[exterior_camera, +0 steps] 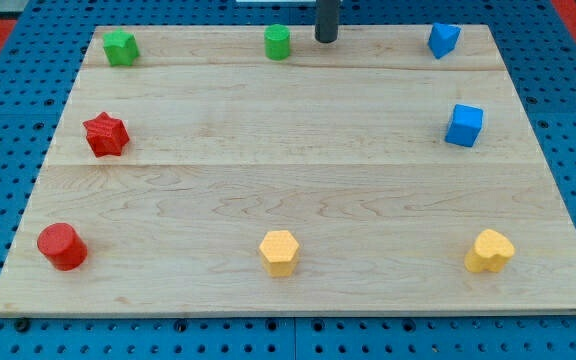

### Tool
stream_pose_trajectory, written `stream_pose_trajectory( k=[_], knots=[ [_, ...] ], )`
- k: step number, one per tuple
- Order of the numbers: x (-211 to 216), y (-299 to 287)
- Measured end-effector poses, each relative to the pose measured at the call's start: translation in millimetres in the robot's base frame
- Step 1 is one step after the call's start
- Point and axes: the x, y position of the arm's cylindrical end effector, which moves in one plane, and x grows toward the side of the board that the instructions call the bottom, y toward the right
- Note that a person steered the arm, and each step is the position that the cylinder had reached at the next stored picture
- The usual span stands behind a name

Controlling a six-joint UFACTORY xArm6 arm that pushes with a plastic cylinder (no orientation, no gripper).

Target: Push green circle slightly down

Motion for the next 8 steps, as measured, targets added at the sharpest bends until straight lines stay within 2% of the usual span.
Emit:
stream_pose_trajectory(
  k=[1, 2, 4, 5, 8],
  knots=[
    [-14, -14],
    [-14, -14],
    [-8, -77],
    [-4, -77],
    [45, -77]
  ],
)
